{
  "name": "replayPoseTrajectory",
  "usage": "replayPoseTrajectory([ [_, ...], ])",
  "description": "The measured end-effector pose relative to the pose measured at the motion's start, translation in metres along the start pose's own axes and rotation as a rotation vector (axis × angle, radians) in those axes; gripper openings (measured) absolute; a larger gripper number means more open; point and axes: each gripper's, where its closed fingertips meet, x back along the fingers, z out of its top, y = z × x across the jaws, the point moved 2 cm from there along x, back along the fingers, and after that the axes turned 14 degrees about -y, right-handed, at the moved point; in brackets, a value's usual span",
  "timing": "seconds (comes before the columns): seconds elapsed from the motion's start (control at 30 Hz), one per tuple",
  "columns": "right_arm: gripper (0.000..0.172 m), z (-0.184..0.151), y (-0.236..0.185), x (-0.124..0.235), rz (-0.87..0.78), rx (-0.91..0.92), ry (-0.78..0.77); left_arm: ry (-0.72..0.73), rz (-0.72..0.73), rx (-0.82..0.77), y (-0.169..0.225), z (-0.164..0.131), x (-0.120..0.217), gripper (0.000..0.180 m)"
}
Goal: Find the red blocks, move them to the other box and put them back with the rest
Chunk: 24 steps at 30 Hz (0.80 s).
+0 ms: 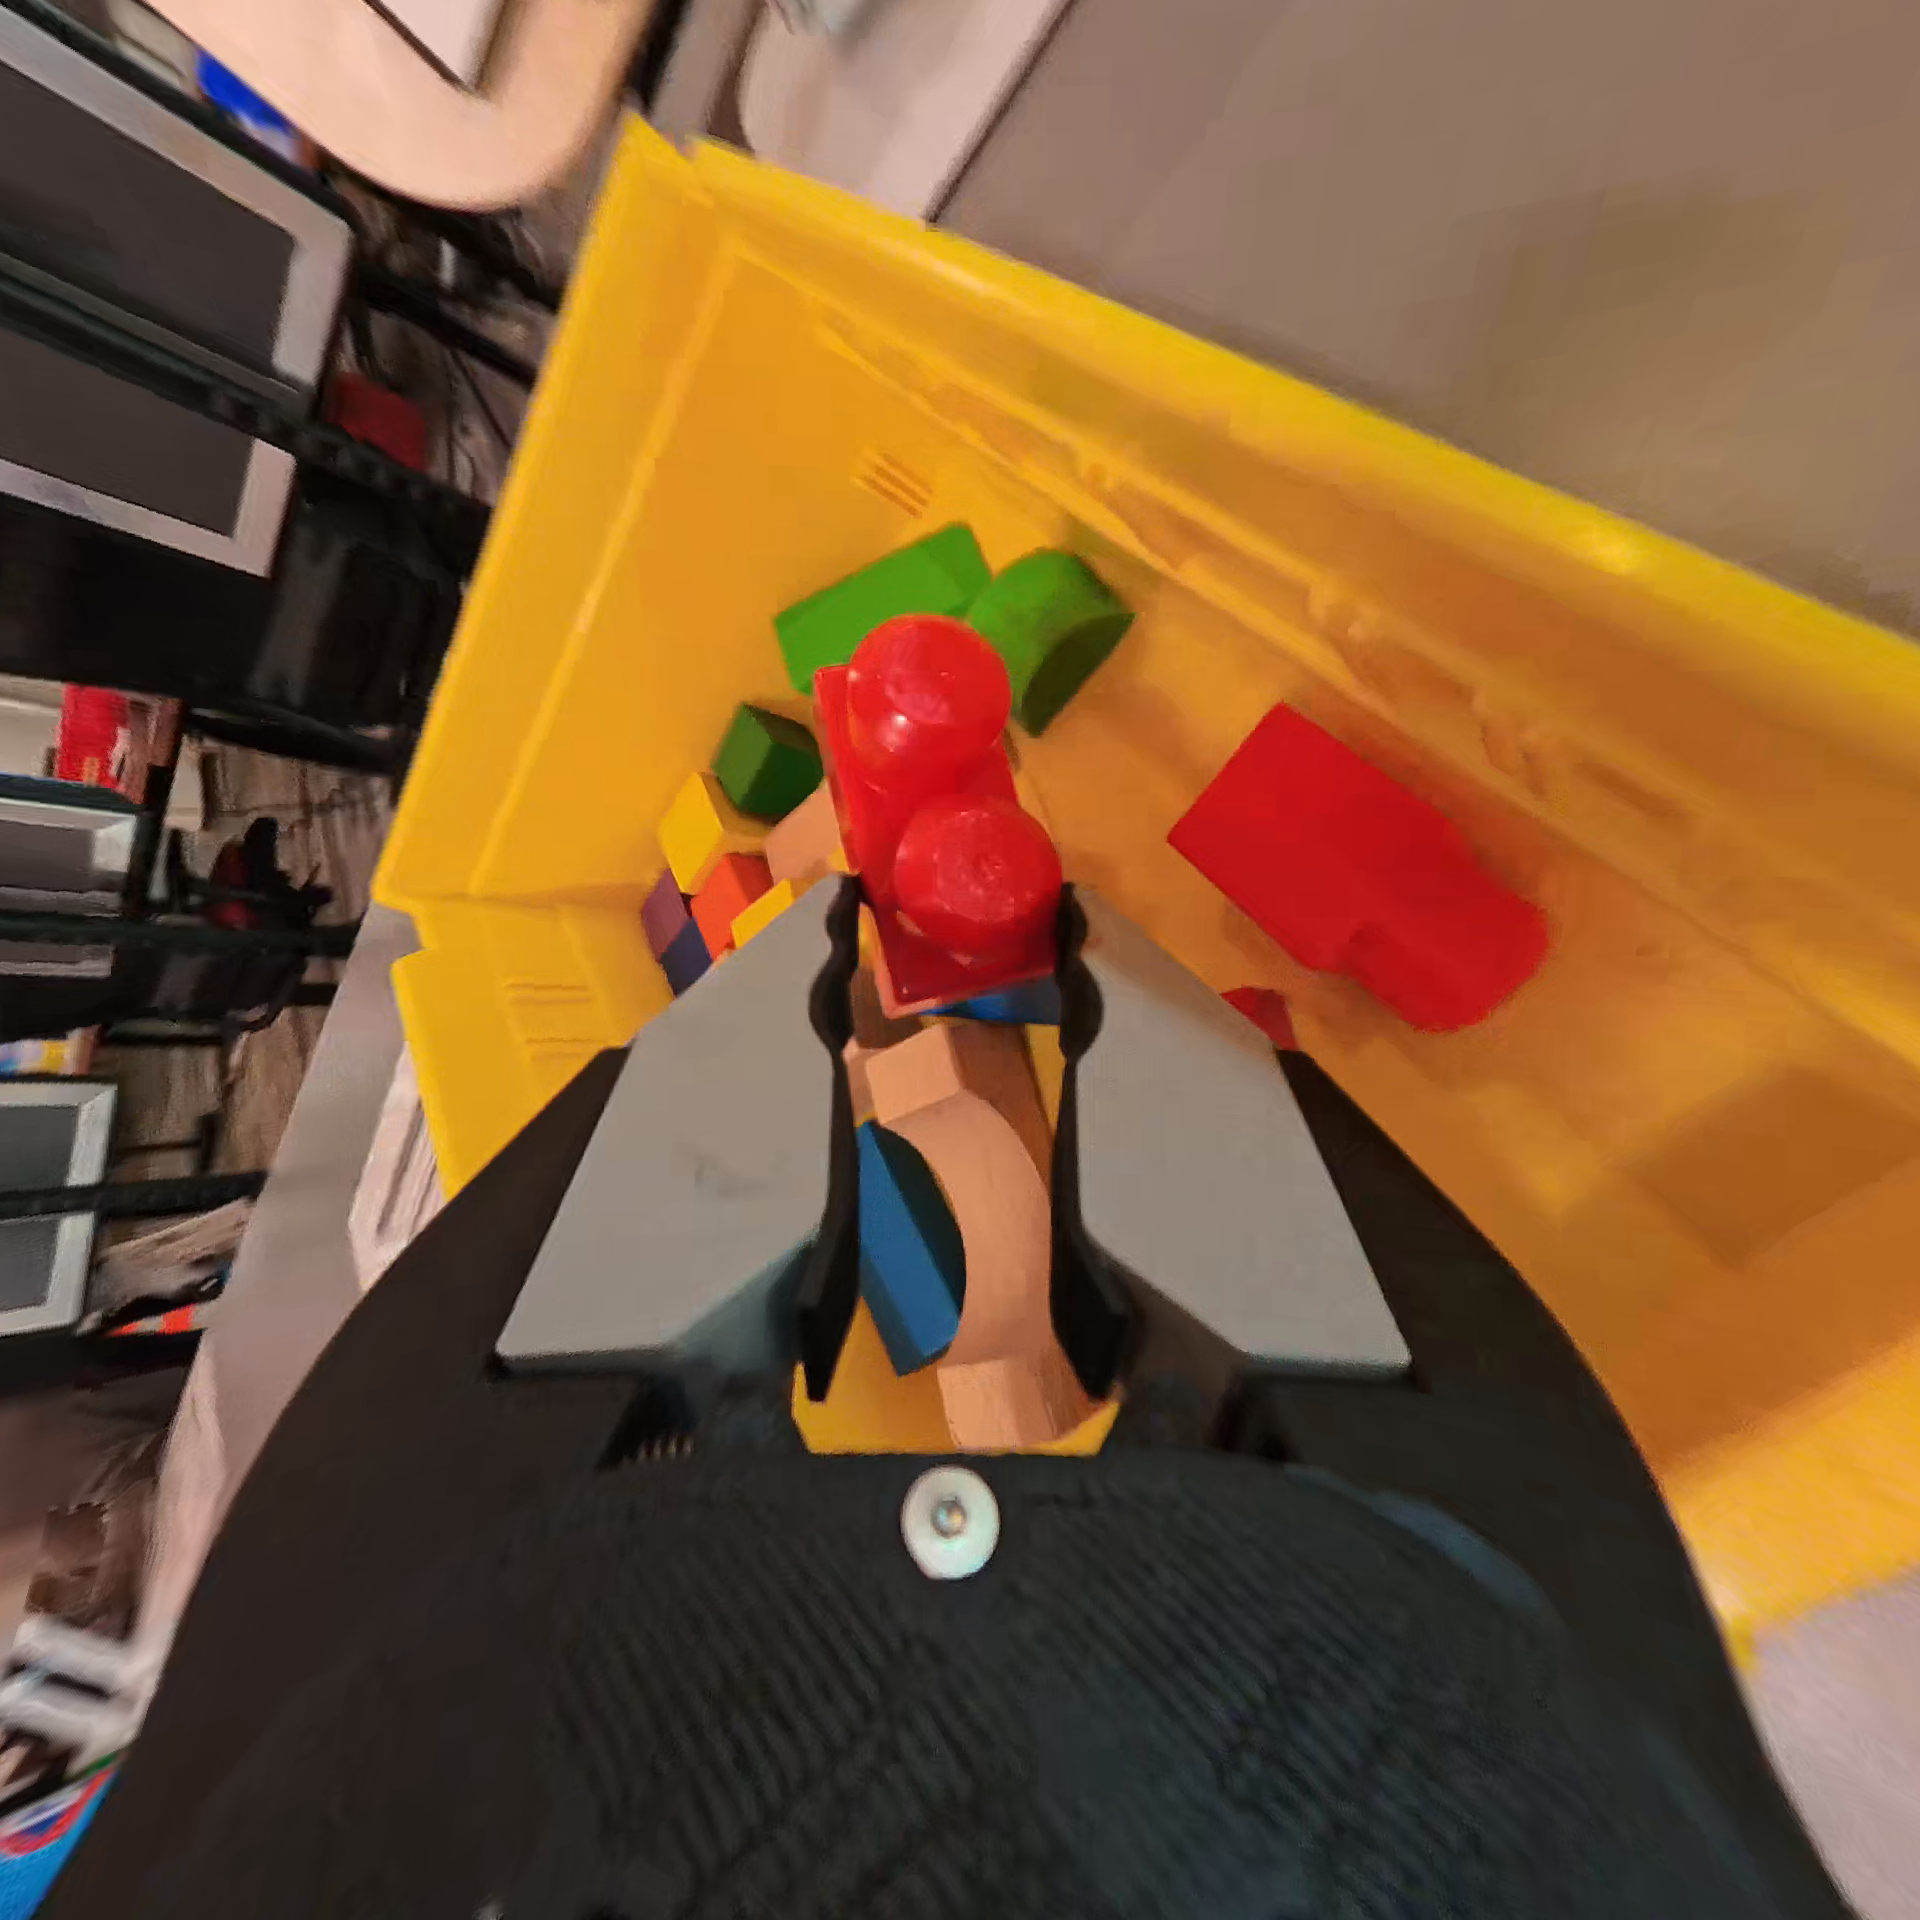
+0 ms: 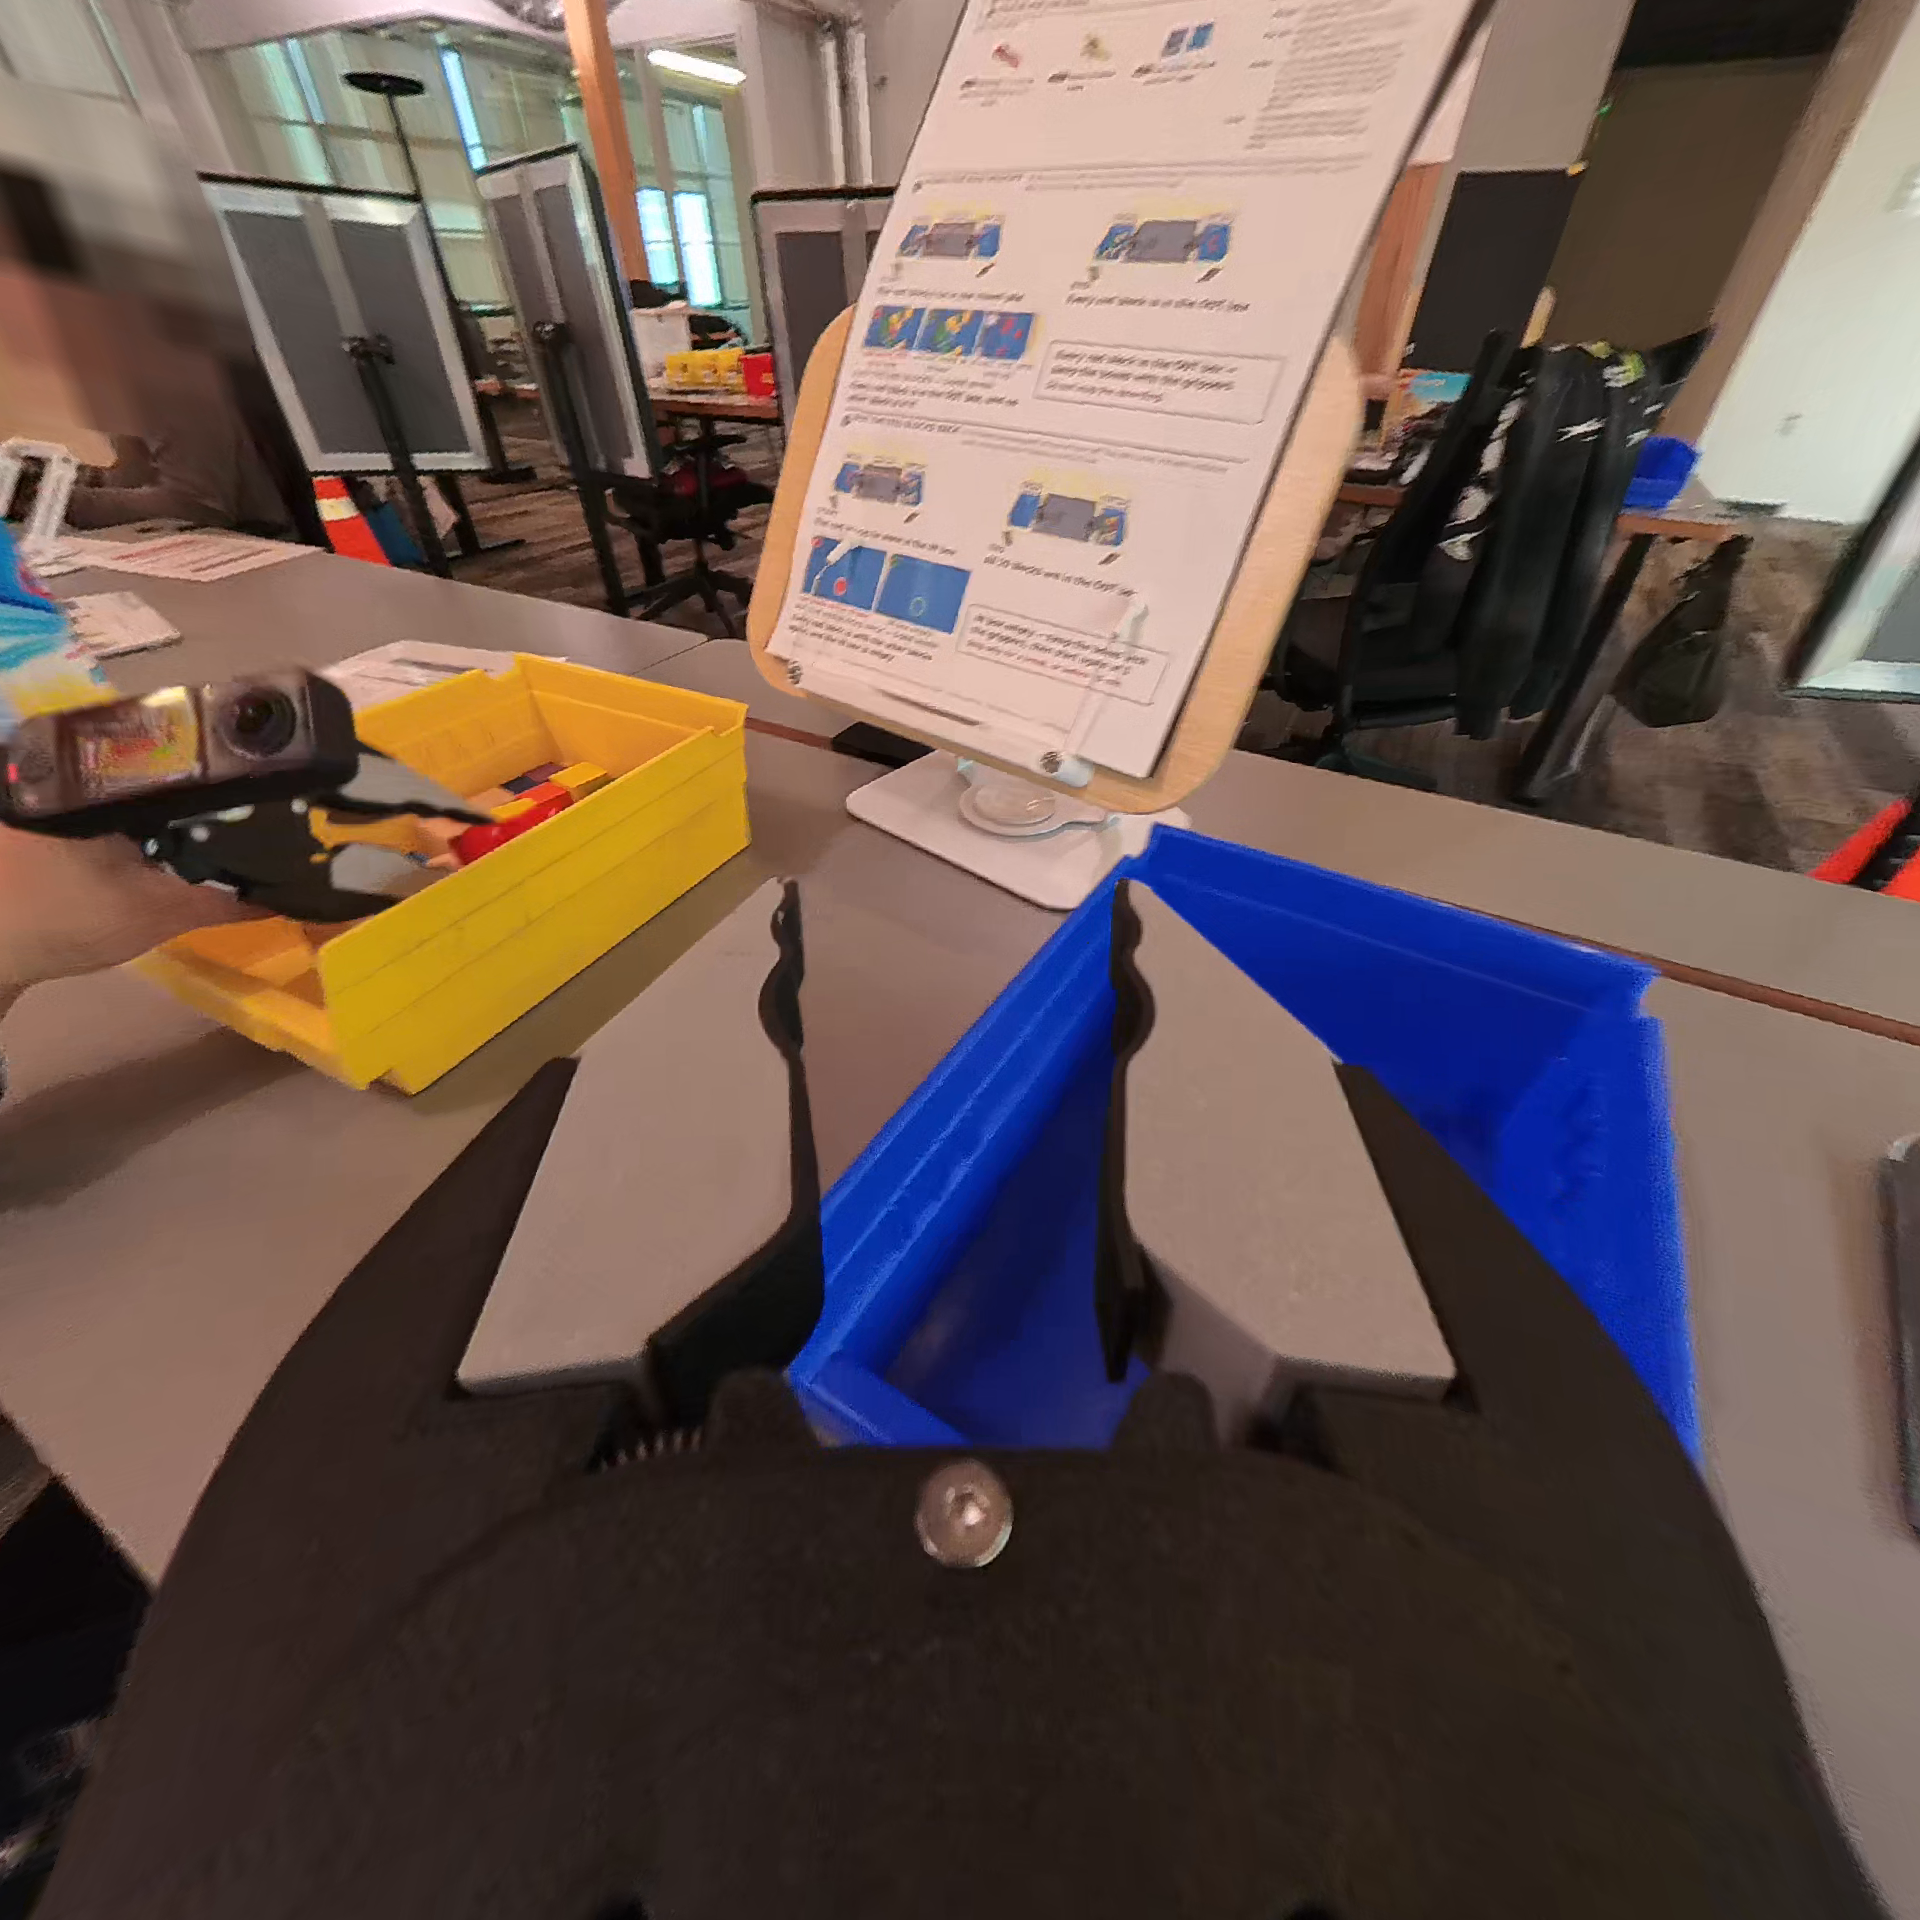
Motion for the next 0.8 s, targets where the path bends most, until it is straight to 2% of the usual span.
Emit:
replayPoseTrajectory([
  [0.1,0.056,-0.007,-0.024,-0.016,0.126,0.016,-0.047,0.207,-0.080,0.057,0.003,0.011,0.040,0.035],
  [0.23,0.056,-0.017,-0.068,-0.037,0.344,0.030,-0.102,0.445,-0.304,0.080,0.024,0.024,0.098,0.035],
  [0.33,0.058,-0.023,-0.104,-0.045,0.534,0.019,-0.134,0.612,-0.425,0.035,0.042,0.032,0.143,0.035],
  [0.4,0.060,-0.024,-0.125,-0.045,0.664,0.011,-0.139,0.712,-0.557,-0.034,0.063,0.034,0.173,0.035],
  [0.57,0.066,-0.024,-0.171,-0.027,0.894,0.156,-0.055,0.819,-0.890,-0.103,0.101,0.037,0.216,0.035],
  [0.67,0.068,-0.031,-0.186,-0.025,0.926,0.239,-0.053,0.778,-1.113,-0.136,0.121,0.034,0.229,0.035],
  [0.8,0.062,-0.041,-0.205,-0.020,0.991,0.322,-0.072,0.780,-1.185,-0.132,0.132,0.039,0.234,0.035],
])
